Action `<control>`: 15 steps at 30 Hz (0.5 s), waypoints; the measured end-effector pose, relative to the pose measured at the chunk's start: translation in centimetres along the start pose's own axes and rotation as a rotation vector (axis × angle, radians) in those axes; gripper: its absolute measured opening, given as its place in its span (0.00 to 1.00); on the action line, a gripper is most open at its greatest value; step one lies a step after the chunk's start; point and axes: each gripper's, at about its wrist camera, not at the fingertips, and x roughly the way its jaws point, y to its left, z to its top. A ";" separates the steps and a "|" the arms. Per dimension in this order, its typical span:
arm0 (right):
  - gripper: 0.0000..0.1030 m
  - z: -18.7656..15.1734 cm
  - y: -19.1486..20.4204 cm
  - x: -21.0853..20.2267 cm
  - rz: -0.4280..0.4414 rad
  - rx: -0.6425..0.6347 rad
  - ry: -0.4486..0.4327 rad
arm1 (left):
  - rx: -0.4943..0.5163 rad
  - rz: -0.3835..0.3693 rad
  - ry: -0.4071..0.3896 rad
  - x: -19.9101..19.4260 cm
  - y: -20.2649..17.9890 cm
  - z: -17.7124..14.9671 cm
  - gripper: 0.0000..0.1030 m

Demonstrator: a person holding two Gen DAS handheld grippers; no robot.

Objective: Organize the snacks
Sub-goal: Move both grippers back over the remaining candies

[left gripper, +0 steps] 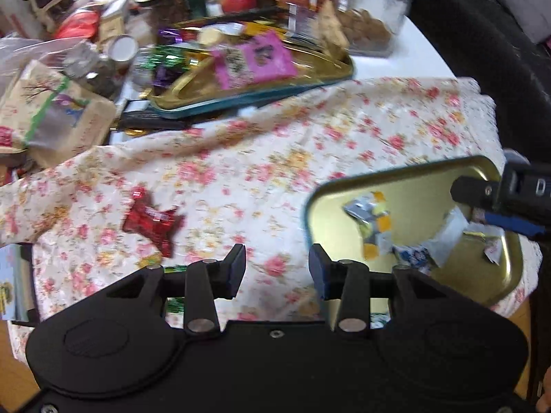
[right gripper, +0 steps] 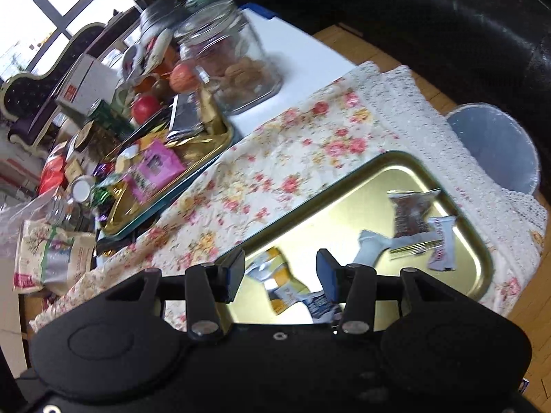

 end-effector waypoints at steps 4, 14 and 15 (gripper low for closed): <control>0.47 -1.1 3.5 0.9 0.038 -0.063 0.036 | -0.063 0.034 -0.028 -0.7 3.6 0.1 0.49; 0.47 -5.3 11.5 4.4 0.065 -0.246 0.157 | -0.222 0.074 -0.010 -1.1 12.5 -1.3 0.49; 0.47 -5.7 12.0 4.9 0.064 -0.257 0.172 | -0.232 0.080 -0.007 -1.1 13.2 -1.5 0.49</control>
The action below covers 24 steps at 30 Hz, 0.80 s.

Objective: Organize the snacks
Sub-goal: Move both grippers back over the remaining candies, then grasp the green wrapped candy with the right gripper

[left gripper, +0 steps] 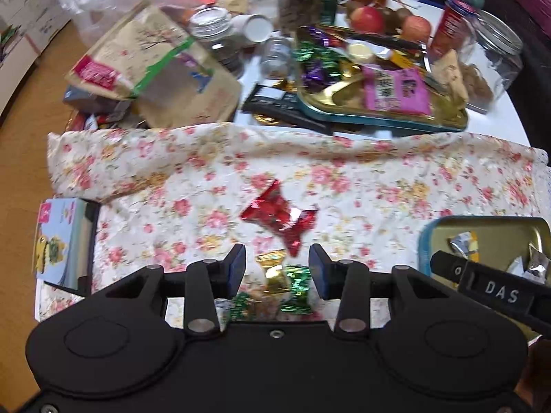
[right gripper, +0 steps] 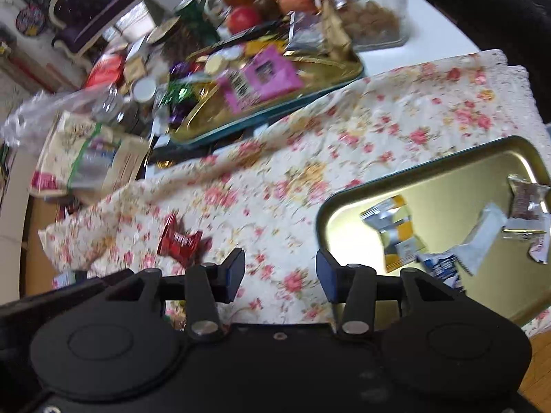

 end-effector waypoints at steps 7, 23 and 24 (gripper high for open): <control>0.47 -1.6 4.3 3.4 0.024 -0.070 0.095 | -0.105 0.008 0.072 1.0 4.1 -0.2 0.48; 0.41 -4.7 9.7 9.5 -0.028 -0.196 0.153 | -0.089 0.054 -0.021 -0.6 5.4 0.3 0.49; 0.41 -4.8 9.8 9.8 -0.029 -0.196 0.153 | -0.100 0.046 -0.014 -0.5 5.6 0.3 0.49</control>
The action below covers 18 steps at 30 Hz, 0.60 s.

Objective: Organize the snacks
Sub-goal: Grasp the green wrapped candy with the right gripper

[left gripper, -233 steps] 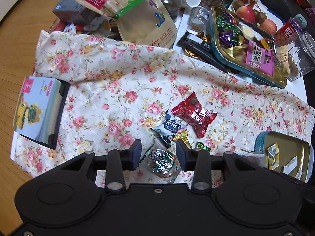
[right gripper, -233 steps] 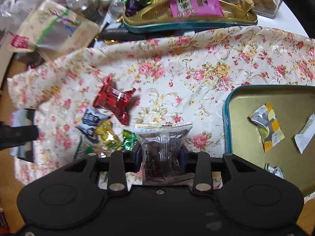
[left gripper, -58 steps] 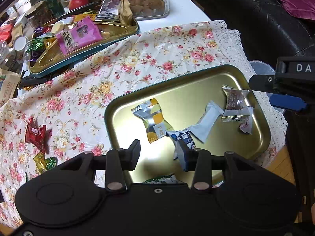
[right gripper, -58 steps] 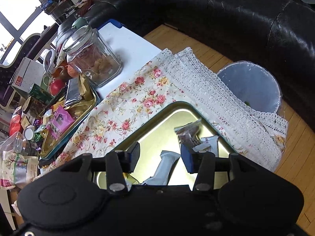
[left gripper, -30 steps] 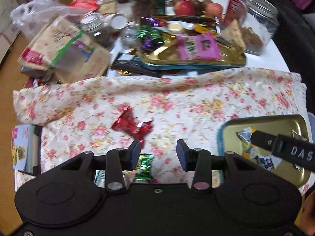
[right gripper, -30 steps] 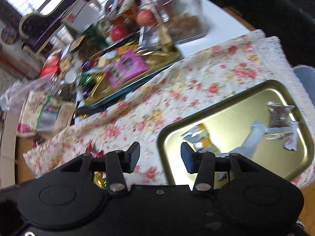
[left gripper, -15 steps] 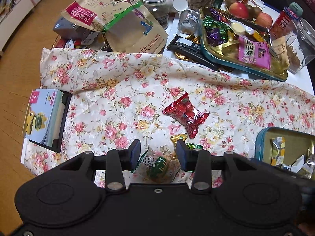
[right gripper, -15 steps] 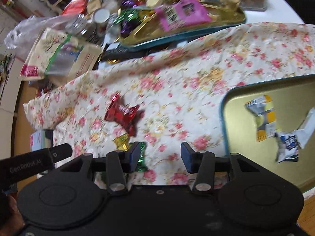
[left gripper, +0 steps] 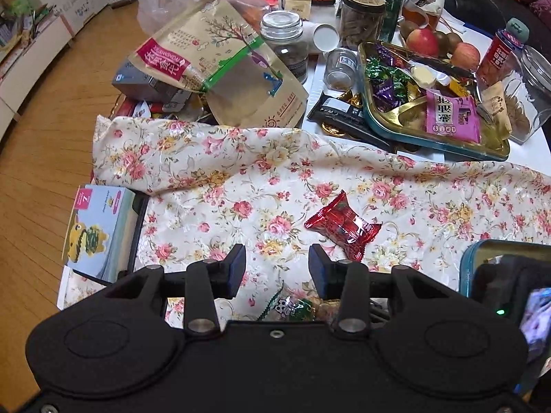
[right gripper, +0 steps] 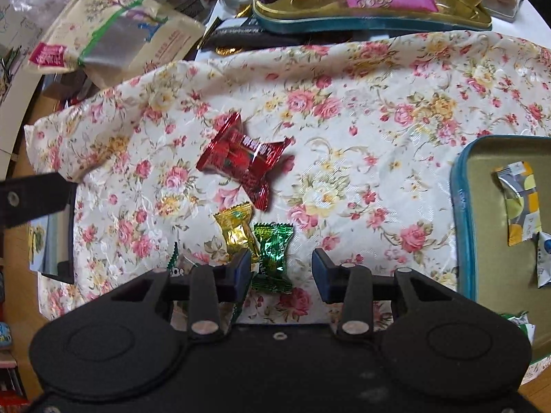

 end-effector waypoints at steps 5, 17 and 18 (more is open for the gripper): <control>0.41 -0.1 1.2 1.5 -0.026 -0.024 0.007 | -0.013 -0.003 0.018 0.3 0.1 0.1 0.49; 0.20 -1.4 1.1 2.3 -0.113 -0.101 0.006 | -0.035 -0.030 -0.001 -1.1 0.3 -0.2 0.48; 0.20 -1.4 0.8 2.0 -0.110 -0.093 0.000 | -0.037 -0.030 -0.003 -1.1 0.4 -0.2 0.48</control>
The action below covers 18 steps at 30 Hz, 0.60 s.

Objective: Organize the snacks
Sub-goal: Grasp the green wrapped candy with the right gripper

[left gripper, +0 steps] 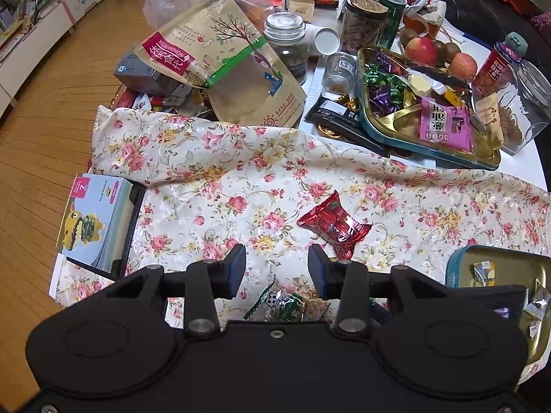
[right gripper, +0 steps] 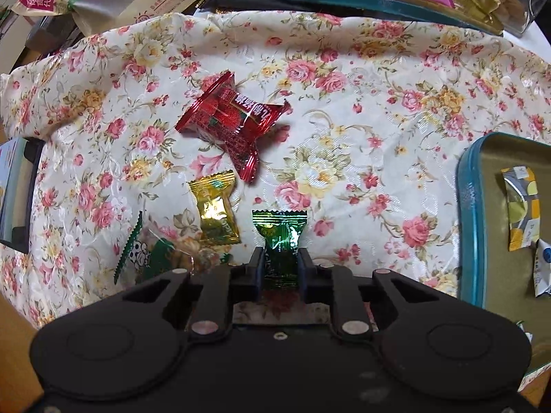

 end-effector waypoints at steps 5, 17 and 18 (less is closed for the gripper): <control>0.19 0.6 -1.5 -1.3 0.019 0.054 -0.023 | 0.008 0.012 -0.013 -0.1 0.0 -0.4 0.48; 0.19 0.4 -4.4 -3.5 0.052 0.105 -0.053 | 0.083 0.018 -0.063 -0.2 -1.0 -1.4 0.49; 0.19 0.5 -4.6 -3.6 0.057 0.105 -0.054 | 0.076 0.001 -0.073 -0.3 -0.9 -1.4 0.49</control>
